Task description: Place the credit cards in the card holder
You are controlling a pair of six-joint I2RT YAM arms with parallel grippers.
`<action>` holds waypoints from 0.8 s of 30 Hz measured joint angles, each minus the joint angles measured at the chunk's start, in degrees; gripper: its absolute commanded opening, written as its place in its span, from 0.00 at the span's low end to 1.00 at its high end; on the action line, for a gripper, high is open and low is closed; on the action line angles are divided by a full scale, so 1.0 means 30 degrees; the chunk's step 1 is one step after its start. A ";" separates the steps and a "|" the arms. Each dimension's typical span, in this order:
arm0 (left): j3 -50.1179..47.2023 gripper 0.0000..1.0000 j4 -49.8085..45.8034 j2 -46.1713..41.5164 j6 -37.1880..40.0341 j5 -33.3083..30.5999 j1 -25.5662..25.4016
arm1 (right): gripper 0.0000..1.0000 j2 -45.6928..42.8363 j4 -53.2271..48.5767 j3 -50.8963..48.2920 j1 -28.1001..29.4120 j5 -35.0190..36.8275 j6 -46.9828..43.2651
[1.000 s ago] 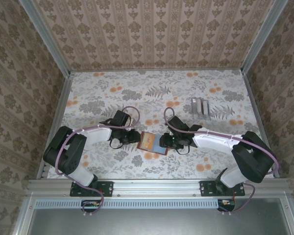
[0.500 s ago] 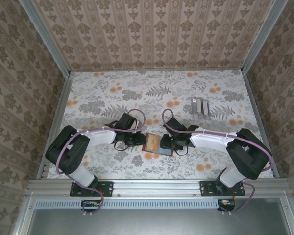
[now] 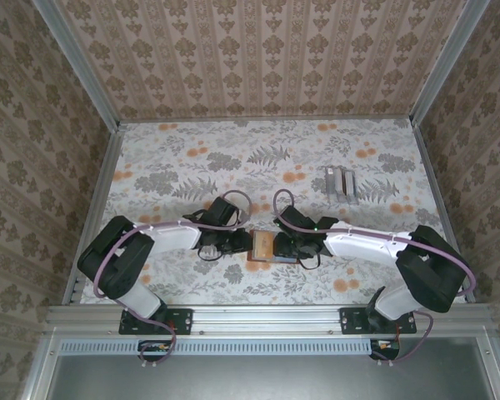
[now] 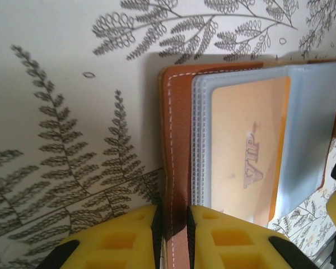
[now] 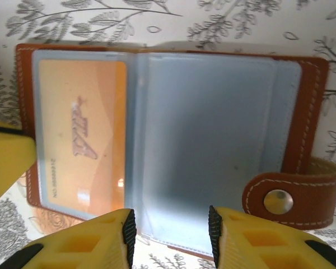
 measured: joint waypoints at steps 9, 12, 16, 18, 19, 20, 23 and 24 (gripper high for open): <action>0.0000 0.19 -0.0882 -0.0437 -0.0357 -0.0925 -0.0838 | 0.45 0.0619 -0.0328 -0.0313 0.0124 0.1071 0.0583; 0.0015 0.18 -0.0903 -0.0437 -0.0372 -0.1013 -0.0882 | 0.43 0.0699 -0.0197 -0.0313 0.0124 0.1071 0.0583; 0.0080 0.18 -0.0984 -0.0430 -0.0408 -0.1137 -0.0976 | 0.37 0.1035 0.0066 -0.0124 0.0124 0.1056 0.0510; 0.0117 0.18 -0.1042 -0.0430 -0.0423 -0.1158 -0.0984 | 0.33 0.1115 0.0525 -0.0124 0.0124 0.0925 0.0401; 0.0117 0.18 -0.1049 -0.0430 -0.0423 -0.1188 -0.0984 | 0.31 0.1129 0.0809 -0.0160 0.0117 0.0736 0.0342; 0.0124 0.18 -0.1071 -0.0430 -0.0423 -0.1209 -0.0991 | 0.29 0.1151 0.1209 -0.0226 0.0117 0.0466 0.0233; 0.0146 0.18 -0.1122 -0.0430 -0.0430 -0.1268 -0.0998 | 0.24 0.1209 0.2433 -0.0474 0.0117 -0.0466 -0.0066; 0.0146 0.18 -0.1122 -0.0430 -0.0437 -0.1275 -0.0998 | 0.22 0.1209 0.2914 -0.0590 0.0102 -0.0794 -0.0124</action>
